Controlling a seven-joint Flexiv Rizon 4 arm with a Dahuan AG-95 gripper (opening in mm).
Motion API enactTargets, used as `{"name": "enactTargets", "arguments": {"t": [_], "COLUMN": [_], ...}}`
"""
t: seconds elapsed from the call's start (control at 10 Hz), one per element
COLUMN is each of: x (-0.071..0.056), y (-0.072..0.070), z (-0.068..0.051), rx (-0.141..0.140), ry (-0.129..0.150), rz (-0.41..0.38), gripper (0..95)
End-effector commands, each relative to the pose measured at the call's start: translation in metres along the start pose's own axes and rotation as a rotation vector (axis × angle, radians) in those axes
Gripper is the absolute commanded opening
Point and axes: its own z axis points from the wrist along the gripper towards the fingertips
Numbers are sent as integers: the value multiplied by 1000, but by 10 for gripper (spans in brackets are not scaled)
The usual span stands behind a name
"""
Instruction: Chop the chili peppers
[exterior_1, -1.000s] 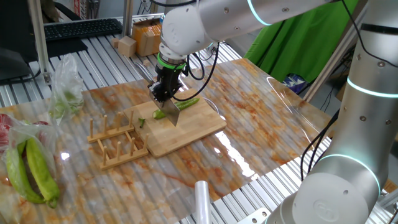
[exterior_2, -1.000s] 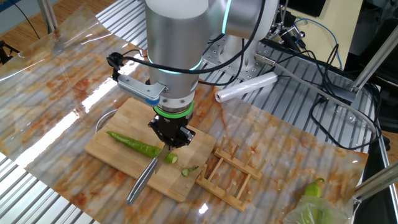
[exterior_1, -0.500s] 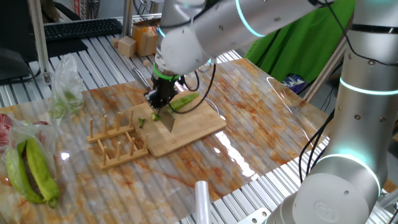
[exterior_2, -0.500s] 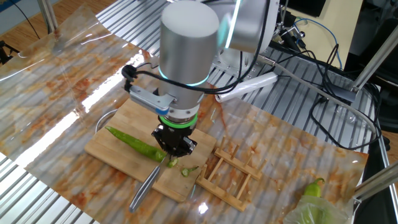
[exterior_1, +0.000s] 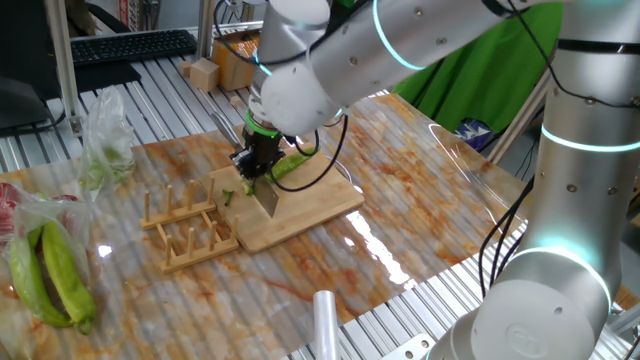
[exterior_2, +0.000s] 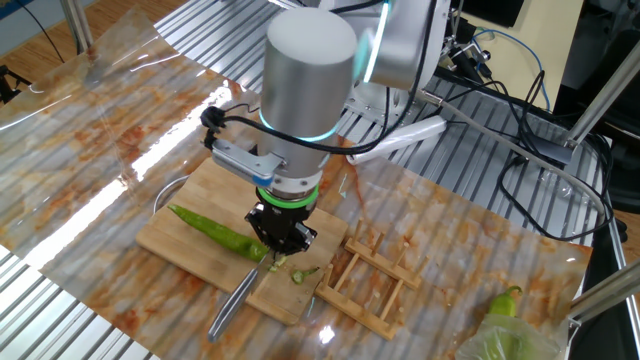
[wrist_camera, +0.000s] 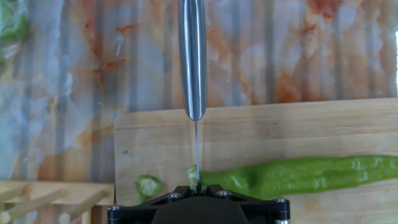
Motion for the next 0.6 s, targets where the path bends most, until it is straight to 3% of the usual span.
{"name": "enactTargets", "arguments": {"t": [0.1,0.5,0.6], "x": [3,-5,-4], "y": [0,1,1], "z": [5,11,9], "rx": [-12,-21,-27], "ry": [-4,-18,-10], "rz": [2,4,8], "gripper": [0,0,0]}}
